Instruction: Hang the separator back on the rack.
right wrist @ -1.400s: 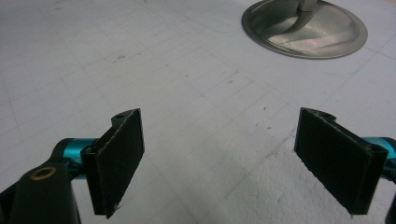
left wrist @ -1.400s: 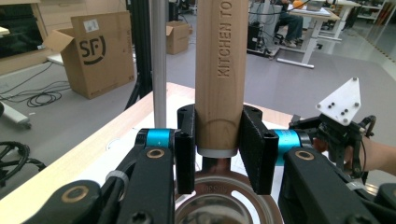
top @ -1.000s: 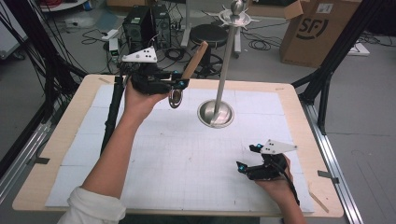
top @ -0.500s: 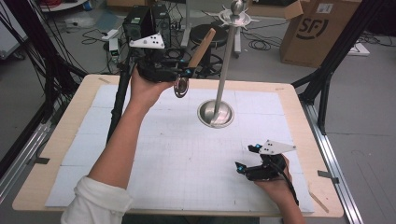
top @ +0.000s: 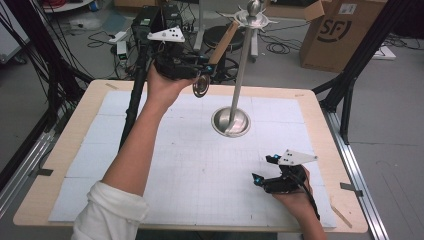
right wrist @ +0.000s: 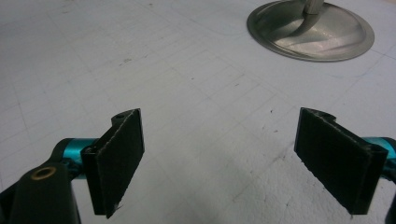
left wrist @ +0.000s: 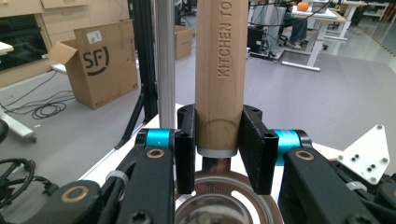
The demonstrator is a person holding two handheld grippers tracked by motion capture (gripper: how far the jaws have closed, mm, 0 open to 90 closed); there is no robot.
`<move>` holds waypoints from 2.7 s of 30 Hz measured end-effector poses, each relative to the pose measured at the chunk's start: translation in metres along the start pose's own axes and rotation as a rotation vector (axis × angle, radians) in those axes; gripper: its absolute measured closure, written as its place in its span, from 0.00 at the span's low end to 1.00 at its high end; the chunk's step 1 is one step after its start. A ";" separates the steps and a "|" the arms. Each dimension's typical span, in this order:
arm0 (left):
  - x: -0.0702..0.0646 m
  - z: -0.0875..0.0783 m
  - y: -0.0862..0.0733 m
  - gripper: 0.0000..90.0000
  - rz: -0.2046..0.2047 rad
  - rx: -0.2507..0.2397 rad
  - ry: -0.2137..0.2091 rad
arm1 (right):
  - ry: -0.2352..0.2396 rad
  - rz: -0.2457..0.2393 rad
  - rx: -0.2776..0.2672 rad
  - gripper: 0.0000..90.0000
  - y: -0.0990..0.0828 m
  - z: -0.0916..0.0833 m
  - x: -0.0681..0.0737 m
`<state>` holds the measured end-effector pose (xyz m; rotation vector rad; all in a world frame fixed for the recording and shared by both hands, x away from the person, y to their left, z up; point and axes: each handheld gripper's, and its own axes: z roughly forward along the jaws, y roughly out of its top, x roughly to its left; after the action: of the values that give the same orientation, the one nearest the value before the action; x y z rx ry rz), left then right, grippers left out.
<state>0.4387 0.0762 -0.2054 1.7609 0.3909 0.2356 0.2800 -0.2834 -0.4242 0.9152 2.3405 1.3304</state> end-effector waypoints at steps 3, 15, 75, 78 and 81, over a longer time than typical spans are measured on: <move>0.001 0.001 0.001 0.76 -0.007 0.006 0.017 | 0.001 -0.001 0.004 0.16 0.000 0.001 0.001; 0.002 0.009 0.006 0.76 -0.003 0.021 0.031 | 0.002 0.001 0.000 0.16 0.000 0.000 0.000; 0.016 0.032 -0.003 0.51 -0.052 0.131 0.117 | 0.009 -0.004 -0.011 0.16 -0.001 -0.003 0.001; 0.019 0.024 -0.006 0.49 -0.058 0.155 0.116 | 0.006 -0.003 -0.009 0.16 0.000 -0.004 0.002; 0.020 0.017 -0.010 0.47 -0.068 0.171 0.107 | 0.007 0.001 -0.011 0.16 0.000 -0.004 0.002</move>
<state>0.4625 0.0703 -0.2197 1.9037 0.5614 0.2546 0.2762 -0.2845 -0.4223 0.9108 2.3361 1.3474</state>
